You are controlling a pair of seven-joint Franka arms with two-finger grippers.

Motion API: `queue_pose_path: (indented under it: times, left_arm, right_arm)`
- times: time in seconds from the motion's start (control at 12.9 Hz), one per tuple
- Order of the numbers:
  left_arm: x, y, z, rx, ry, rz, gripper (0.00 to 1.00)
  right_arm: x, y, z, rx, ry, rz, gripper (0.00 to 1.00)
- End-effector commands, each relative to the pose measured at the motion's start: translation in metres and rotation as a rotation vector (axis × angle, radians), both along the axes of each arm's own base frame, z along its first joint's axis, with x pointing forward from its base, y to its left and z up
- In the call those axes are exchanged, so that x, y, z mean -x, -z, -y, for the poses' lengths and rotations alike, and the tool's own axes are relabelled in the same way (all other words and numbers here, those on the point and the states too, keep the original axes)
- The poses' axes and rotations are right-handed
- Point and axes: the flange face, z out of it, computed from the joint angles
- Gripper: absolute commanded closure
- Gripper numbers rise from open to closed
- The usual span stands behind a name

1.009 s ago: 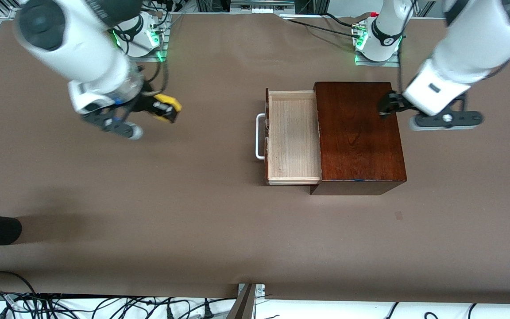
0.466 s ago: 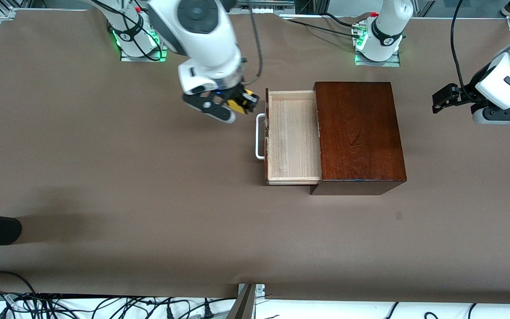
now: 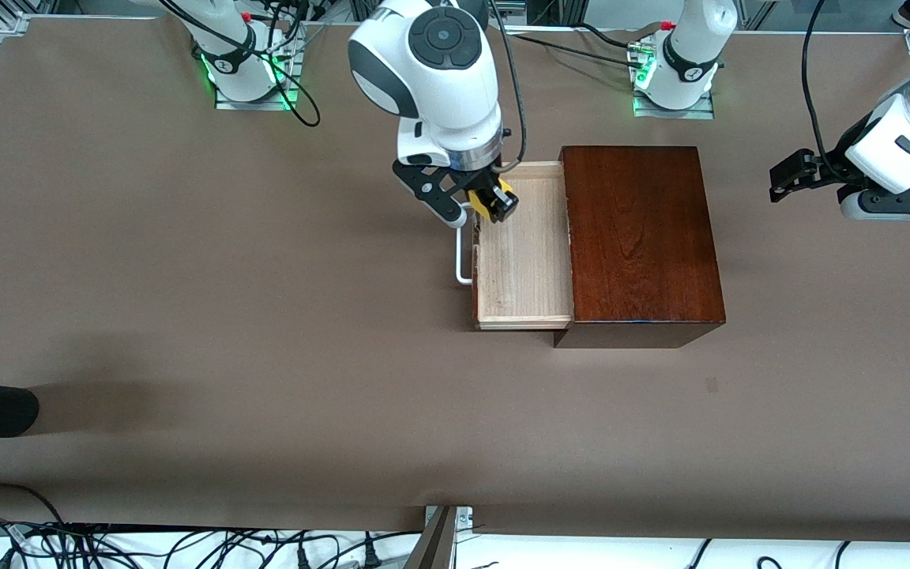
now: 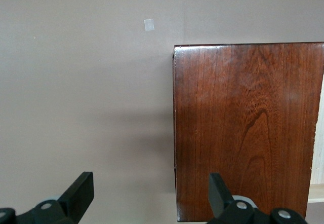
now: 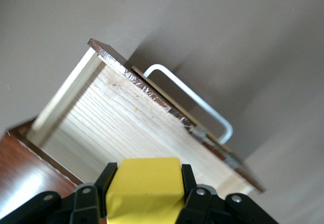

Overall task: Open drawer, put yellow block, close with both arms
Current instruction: 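Lower the yellow cube into the open drawer and open the right gripper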

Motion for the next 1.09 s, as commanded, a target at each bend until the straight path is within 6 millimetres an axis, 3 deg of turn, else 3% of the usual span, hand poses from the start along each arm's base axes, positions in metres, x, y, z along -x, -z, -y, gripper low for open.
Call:
queue_pose_path:
  times: [0.0,0.23,0.47,0.78,1.01]
  left_arm:
    - [0.006,-0.004,-0.004,0.03,0.011,0.017,0.0]
    - [0.004,-0.01,-0.01,0.031,-0.001,0.033,0.0]
    - [-0.003,-0.009,-0.01,0.027,-0.012,0.034,0.0]
    - [-0.012,-0.025,-0.01,0.02,-0.016,0.075,0.0]
    - [-0.013,-0.028,-0.022,0.018,-0.028,0.083,0.0]
  right_arm:
    - [-0.013,0.018,-0.019,-0.021,0.294,0.059,0.98]
    - [-0.017,0.04,-0.031,-0.041,0.619,0.122,0.97]
    - [-0.02,0.058,-0.035,-0.073,0.765,0.101,0.97]
    - [-0.008,0.097,-0.05,-0.05,0.782,0.063,0.97]
    - [0.005,0.125,-0.063,-0.023,0.755,0.051,0.97]
